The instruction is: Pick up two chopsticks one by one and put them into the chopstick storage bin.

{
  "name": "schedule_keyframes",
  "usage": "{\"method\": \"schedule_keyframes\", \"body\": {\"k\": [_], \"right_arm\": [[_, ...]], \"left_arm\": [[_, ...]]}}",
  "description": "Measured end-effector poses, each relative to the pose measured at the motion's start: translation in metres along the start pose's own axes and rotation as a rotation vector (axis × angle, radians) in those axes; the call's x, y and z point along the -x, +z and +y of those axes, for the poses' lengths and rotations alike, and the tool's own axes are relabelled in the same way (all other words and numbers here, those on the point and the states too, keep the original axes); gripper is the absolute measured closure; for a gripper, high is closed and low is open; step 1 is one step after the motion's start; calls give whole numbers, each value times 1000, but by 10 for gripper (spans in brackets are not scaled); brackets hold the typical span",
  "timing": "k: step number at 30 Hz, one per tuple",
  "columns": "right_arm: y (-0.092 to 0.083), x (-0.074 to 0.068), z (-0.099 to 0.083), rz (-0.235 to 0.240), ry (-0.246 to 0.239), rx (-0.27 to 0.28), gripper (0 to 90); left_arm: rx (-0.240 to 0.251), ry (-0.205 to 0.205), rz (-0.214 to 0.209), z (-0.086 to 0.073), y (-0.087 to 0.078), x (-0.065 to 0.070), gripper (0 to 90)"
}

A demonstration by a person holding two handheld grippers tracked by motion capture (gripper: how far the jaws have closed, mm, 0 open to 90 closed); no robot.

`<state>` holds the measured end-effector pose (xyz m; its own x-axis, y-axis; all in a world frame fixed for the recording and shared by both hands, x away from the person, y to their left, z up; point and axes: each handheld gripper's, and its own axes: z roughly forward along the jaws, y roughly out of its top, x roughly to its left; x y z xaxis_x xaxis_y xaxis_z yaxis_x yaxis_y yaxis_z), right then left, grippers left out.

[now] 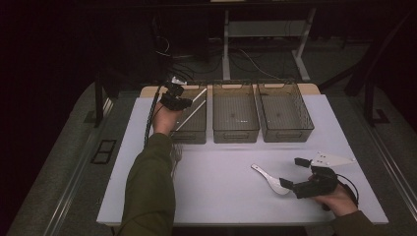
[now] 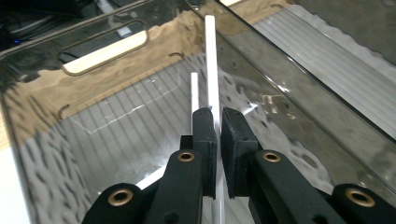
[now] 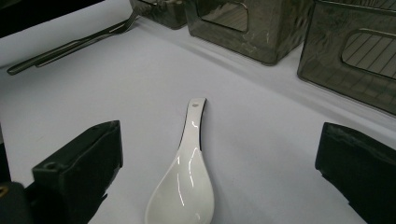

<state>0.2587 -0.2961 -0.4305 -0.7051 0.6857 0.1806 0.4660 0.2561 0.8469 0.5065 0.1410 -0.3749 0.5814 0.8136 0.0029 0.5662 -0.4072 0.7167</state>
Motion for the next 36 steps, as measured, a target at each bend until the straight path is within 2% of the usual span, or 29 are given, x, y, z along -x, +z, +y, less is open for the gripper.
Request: {"method": "schedule_keyframes", "body": {"k": [4,5,13,19,24,26,28,30,32,34,36], "right_arm": [[0,0,0,0,-1,1,9],[0,0,0,0,0,1,9],[-1,0,0,0,4,2,9],[-1,0,0,-1,5,2,9],[-1,0,0,0,2,2,9],[-1,0,0,0,1,3,9],[-1,0,0,-1,-2,1,9],[-1,0,0,-1,-3,2,9],[-1,0,0,-1,-1,1,8],[-1,0,0,-1,4,2,9],[-1,0,0,0,5,2,9]], "left_arm": [[-31,-3,25,-1,1,-5,836],[-21,-8,30,-1,2,-5,836],[-46,-14,28,-1,11,-4,825],[-19,-12,4,1,7,-3,771],[2,3,-15,4,-2,1,706],[19,-6,-33,6,-7,4,670],[25,4,-54,9,-13,7,624],[35,17,-61,11,-19,11,581],[43,23,-88,12,-25,16,541],[56,46,-96,13,-32,22,495],[80,43,-113,13,-40,27,470]]}}
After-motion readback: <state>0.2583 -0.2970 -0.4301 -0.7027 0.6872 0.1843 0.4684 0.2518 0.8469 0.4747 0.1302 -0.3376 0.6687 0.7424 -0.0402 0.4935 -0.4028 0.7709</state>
